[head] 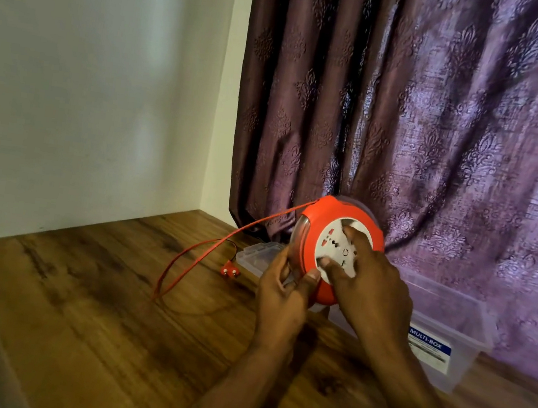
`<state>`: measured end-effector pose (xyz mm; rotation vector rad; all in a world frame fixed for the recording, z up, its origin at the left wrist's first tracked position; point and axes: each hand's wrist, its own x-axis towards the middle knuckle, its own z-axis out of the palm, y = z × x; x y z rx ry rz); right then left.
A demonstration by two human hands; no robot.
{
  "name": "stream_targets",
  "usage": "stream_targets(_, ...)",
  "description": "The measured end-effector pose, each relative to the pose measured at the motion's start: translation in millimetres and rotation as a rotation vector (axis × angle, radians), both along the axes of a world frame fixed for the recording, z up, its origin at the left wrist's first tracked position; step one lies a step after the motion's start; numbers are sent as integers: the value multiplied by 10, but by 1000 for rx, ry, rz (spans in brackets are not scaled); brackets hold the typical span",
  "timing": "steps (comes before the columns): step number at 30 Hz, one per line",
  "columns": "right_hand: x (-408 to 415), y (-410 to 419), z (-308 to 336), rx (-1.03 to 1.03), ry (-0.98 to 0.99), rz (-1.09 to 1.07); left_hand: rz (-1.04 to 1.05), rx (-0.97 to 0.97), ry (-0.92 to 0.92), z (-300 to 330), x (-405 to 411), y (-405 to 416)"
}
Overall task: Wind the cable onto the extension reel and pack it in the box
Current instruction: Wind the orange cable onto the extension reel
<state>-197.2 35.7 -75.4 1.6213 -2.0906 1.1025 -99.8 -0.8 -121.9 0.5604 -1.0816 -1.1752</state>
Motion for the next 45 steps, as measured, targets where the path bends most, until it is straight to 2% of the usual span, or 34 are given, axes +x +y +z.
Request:
stream_targets(5, -59, -53, 6, -58, -402, -25, 22, -54, -24, -6, -21, 41)
stream_targets(10, -104, -94, 26, -115, -956, 173, 47, -110, -73, -19, -29, 46)
stream_targets(13, -155, -142, 5, -107, -1149, 274, 89, -127, -95, -18, -39, 19)
stream_targets(15, -141, -141, -3, -87, -1180, 310, 106, -111, -88, -19, -38, -2)
stream_targets(19, -89, -121, 23, -81, -932, 242, 47, -24, -27, -35, -32, -33)
stream_targets(23, -27, -33, 34, -76, -351, 27, 43, 17, 21, -17, -9, -39)
stream_targets(25, 14, 22, 48, -81, -66, 26, 47, 49, 46, -6, -6, -53)
stream_targets(28, 49, 23, 57, 24, 155, 40, 51, 73, 66, -1, -13, -62)
stream_targets(35, 8, -29, -13, 82, 246, 25, 22, 92, 69, 12, -6, -49)
stream_targets(40, -24, -29, -9, 30, 262, -9, 21, 71, 34, 21, -7, -34)
stream_targets(45, -29, -23, -10, -80, 77, -45, 30, 5, 0, 9, -9, -7)
